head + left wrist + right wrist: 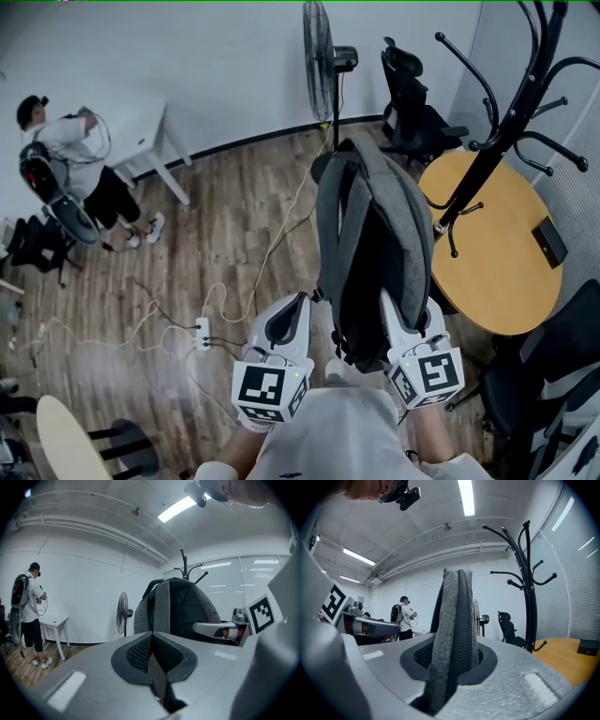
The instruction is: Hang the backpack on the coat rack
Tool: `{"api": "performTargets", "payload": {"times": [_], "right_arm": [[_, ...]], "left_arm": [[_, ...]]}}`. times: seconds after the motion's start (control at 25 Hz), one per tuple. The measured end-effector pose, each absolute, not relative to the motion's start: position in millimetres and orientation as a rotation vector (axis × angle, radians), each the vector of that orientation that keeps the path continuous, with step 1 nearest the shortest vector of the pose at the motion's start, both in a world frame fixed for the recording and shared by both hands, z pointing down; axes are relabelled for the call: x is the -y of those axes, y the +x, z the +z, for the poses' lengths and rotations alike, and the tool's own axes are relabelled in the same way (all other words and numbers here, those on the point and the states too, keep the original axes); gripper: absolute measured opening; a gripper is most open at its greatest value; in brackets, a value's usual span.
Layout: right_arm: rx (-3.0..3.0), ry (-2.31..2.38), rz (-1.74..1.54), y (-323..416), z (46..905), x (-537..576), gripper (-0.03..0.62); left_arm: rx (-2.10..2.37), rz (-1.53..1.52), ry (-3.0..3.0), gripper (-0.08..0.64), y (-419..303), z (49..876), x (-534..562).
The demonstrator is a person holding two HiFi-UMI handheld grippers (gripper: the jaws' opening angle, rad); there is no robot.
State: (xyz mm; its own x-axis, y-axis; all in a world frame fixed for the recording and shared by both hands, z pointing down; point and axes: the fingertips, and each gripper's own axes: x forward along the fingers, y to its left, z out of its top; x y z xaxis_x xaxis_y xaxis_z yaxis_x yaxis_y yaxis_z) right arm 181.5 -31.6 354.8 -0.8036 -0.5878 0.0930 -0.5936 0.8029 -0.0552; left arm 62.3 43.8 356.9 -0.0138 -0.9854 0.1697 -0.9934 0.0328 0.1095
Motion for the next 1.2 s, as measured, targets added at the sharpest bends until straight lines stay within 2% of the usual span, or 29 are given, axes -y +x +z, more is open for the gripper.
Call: {"api": "performTargets", "payload": {"times": [0.32,0.6,1.2], "right_arm": [[2.885,0.98,0.162,185,362,65,0.086],[2.874,0.991,0.173,148,363,81,0.086],[2.735,1.328,0.153,75,344,137,0.086]], "left_arm": [[2.081,0.084,2.033,0.018,61,367,-16],[2.039,0.061,2.063,0.018,29,368,10],[1.787,0.017,2.31,0.018,-60,349,110]]}}
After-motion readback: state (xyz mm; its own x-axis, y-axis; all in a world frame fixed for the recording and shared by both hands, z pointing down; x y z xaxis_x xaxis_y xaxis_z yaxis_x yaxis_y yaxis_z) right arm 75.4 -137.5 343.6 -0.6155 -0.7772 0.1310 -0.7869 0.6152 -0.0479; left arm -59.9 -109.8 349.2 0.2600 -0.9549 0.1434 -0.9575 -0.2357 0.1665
